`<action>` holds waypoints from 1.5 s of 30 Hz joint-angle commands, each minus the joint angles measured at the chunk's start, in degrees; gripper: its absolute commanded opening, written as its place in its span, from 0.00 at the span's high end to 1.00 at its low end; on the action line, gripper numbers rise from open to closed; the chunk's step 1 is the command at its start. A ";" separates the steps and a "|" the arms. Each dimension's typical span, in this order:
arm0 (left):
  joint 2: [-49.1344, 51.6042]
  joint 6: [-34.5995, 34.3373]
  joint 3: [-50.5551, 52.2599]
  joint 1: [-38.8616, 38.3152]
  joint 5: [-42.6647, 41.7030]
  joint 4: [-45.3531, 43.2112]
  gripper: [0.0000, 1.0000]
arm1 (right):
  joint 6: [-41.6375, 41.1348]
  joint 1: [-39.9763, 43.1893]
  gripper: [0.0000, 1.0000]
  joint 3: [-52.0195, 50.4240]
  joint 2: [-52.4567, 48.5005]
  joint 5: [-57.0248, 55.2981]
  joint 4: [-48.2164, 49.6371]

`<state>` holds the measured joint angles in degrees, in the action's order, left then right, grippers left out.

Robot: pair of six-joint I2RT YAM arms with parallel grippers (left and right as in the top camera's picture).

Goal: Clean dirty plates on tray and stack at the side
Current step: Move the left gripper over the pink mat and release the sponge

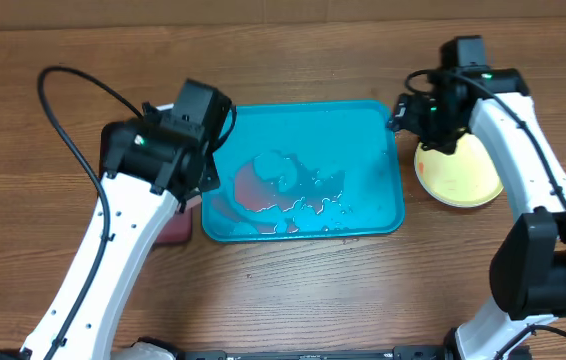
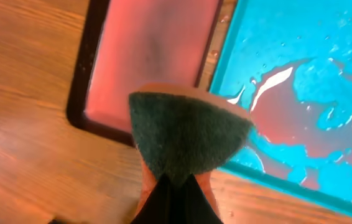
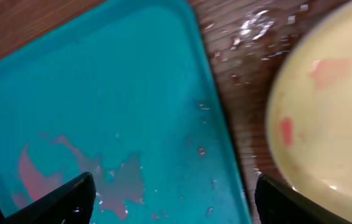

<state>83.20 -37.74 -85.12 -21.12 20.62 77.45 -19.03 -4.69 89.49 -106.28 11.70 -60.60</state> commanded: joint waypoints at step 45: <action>15.30 17.59 19.41 13.66 8.55 -34.27 0.96 | 1.55 -2.45 0.14 0.57 1.46 -0.28 -0.15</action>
<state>97.54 -17.67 -65.98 -7.77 26.06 44.25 -18.37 -7.01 89.49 -106.28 11.73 -60.90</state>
